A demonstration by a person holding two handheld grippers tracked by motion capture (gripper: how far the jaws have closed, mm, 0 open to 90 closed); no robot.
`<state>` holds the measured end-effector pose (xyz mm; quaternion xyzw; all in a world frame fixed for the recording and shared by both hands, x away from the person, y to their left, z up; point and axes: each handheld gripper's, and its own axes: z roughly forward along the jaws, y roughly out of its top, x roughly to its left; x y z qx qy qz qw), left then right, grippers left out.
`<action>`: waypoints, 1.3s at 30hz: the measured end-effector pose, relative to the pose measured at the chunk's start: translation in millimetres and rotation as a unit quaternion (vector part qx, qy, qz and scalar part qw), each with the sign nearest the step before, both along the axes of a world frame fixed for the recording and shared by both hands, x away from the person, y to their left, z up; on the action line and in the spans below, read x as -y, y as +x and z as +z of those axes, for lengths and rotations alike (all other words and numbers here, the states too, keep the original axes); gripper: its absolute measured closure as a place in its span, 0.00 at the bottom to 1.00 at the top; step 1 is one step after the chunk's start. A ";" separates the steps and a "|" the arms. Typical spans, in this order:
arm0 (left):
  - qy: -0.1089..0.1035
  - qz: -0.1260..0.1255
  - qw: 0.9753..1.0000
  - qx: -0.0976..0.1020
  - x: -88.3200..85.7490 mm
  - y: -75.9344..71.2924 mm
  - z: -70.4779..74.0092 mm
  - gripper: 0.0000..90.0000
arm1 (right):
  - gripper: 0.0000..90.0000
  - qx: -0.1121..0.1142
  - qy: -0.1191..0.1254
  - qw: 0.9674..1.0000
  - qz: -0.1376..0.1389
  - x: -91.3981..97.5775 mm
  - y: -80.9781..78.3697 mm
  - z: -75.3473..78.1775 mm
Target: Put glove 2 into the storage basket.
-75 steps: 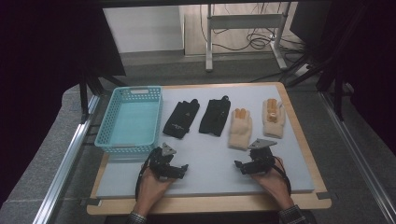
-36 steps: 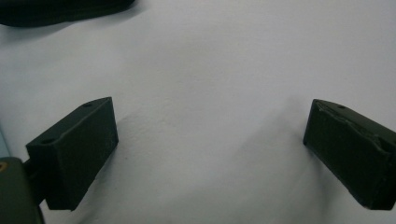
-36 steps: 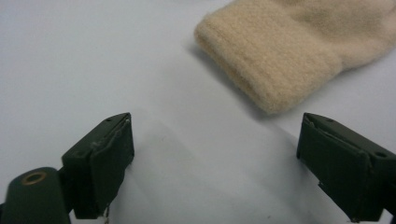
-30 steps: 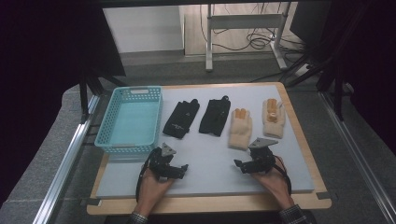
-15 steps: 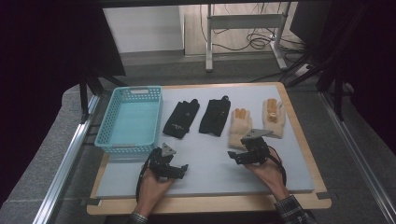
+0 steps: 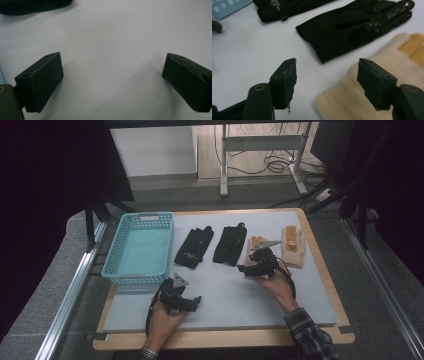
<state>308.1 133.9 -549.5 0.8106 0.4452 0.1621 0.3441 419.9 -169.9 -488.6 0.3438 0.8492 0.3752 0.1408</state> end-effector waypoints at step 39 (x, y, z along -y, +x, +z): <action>0.000 -0.001 1.000 0.002 0.2 -0.3 -0.2 0.05 | 0.78 -0.080 -0.037 0.993 -0.079 -55.2 125.0 -25.6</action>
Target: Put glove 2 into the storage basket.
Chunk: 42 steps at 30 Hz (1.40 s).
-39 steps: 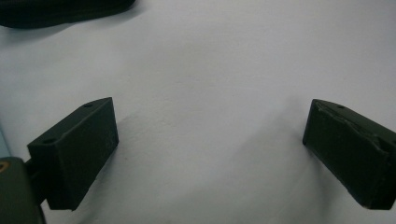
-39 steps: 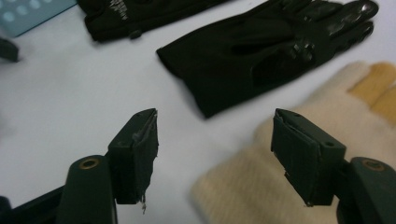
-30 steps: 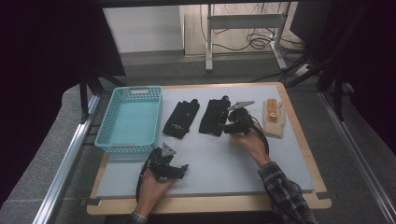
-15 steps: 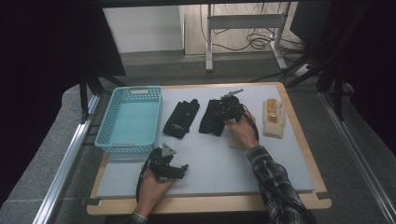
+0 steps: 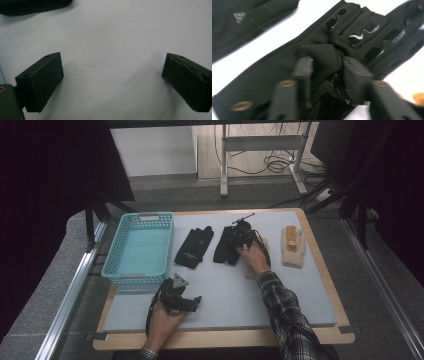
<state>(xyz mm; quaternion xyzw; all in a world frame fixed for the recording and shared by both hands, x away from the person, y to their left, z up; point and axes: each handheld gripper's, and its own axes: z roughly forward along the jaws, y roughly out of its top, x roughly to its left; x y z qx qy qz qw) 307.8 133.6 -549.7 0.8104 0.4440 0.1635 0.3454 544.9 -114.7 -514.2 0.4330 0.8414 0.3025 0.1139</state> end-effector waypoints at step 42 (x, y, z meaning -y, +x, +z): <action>0.001 0.000 1.000 0.000 -0.2 -0.3 0.3 0.05 | 0.90 0.036 0.065 0.989 0.126 7.2 -172.9 40.2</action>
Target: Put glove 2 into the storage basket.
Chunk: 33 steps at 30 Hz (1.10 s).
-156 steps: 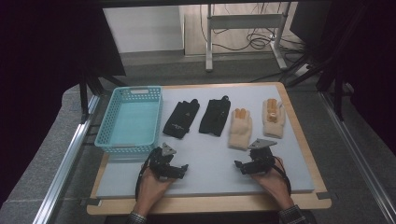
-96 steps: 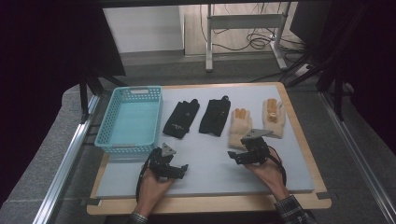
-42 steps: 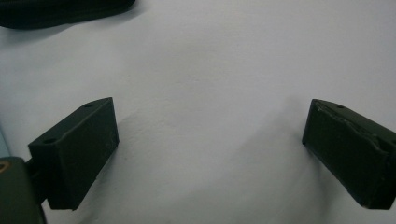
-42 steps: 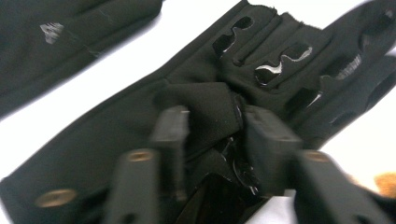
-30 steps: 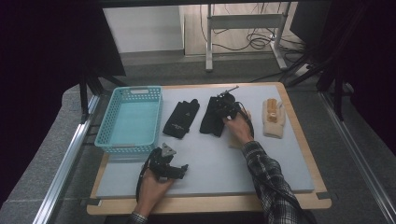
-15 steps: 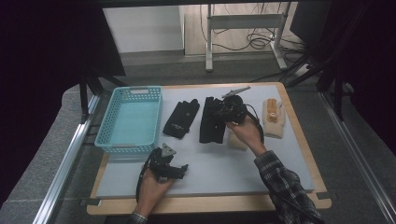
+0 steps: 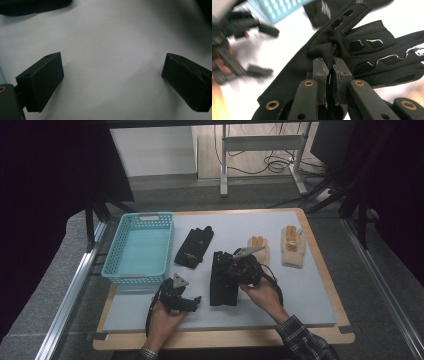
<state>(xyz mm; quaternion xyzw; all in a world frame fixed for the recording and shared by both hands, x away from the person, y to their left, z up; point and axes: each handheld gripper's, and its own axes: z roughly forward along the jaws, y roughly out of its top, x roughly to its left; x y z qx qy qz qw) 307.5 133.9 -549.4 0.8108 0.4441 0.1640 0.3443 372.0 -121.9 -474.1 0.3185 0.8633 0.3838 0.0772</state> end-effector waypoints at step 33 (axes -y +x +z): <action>0.011 -0.004 1.000 0.001 -8.0 -2.5 1.3 0.05 | 0.47 0.017 -0.010 1.000 -0.014 -28.6 67.4 -9.2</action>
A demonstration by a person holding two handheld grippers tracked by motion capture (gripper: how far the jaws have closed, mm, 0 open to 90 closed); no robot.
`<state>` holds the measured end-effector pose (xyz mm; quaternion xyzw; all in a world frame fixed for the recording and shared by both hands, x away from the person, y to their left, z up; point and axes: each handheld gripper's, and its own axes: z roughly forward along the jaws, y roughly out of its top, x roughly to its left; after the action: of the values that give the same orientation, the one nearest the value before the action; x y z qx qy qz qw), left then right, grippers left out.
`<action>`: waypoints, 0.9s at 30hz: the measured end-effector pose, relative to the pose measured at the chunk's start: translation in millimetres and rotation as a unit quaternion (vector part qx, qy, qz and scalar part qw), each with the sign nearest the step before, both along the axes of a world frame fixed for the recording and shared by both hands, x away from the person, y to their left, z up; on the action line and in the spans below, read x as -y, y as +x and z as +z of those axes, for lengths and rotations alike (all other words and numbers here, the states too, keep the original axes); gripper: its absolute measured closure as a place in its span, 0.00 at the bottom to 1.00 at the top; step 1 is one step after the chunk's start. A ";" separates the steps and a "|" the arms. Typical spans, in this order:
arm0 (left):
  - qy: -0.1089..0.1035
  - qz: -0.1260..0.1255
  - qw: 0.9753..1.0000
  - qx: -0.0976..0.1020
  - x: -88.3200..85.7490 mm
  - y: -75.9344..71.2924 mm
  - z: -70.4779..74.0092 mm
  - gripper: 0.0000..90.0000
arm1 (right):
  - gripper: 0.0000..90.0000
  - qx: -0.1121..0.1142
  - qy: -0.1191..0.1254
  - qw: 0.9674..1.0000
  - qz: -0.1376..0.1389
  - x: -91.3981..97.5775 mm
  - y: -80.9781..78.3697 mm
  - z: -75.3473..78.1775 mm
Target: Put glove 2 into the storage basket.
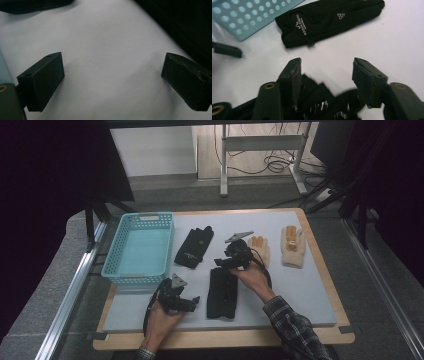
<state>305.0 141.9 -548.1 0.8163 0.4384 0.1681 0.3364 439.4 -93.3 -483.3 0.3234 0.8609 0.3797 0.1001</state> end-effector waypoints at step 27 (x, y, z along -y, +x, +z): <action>-0.015 0.004 1.000 -0.007 -3.9 0.3 -2.2 0.04 | 0.45 0.016 -0.042 0.999 -0.025 -102.2 79.1 -42.6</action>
<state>305.4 145.8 -550.4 0.8106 0.4461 0.1572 0.3452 518.5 8.9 -525.8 0.3341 0.8662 0.3455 0.1369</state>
